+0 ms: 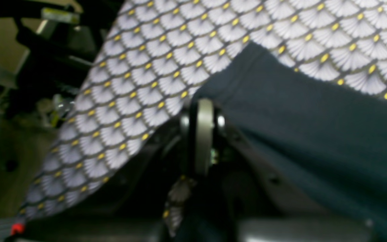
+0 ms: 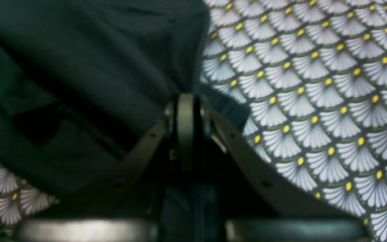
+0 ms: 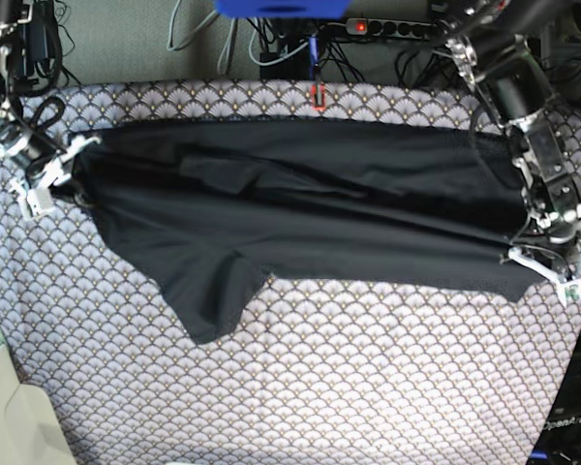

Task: Fold the T-shirt properly
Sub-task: 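Lift both corners and fold the shirt over toward the collar edge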

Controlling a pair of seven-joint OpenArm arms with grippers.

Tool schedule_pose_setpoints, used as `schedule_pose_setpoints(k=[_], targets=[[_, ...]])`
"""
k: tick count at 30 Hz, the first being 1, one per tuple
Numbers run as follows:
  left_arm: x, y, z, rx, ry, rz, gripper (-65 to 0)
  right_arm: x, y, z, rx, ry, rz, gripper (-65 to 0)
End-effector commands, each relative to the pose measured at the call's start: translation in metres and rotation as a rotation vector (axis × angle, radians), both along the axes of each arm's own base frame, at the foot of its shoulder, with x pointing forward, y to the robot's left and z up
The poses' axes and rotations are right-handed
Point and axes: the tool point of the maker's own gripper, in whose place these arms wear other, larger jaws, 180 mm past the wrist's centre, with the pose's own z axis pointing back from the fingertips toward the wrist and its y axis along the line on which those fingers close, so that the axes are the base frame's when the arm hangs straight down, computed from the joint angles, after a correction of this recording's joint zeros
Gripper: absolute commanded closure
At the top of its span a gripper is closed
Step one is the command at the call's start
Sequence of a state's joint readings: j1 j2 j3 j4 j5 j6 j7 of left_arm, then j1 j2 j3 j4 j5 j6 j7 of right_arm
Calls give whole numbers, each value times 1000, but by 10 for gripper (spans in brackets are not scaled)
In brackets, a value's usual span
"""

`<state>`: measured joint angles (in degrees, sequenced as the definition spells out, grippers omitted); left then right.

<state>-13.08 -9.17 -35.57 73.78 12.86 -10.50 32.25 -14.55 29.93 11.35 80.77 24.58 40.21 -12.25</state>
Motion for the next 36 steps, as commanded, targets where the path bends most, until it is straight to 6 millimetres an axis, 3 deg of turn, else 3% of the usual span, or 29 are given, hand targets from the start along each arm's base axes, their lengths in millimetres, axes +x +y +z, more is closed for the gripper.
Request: schedule_pose_setpoints(k=[1,5,13,30,36], targets=[[9,10,31,51,-77,10,0,12,-6,20,2,-69,-5,0],[-8,11,31,73,-47,17,0,10,-21,24,-11,-75,-46,0],[-43,6,24,118,-13,2,0,-4,-28,17,-17,-48,-63,0],[-64,6,7,126,40,-3,0,-32,-20,-4,7,21,-69,0],[-72,4,12,142,35,-8,0,-41,-11,0,41,-12,-70,0]])
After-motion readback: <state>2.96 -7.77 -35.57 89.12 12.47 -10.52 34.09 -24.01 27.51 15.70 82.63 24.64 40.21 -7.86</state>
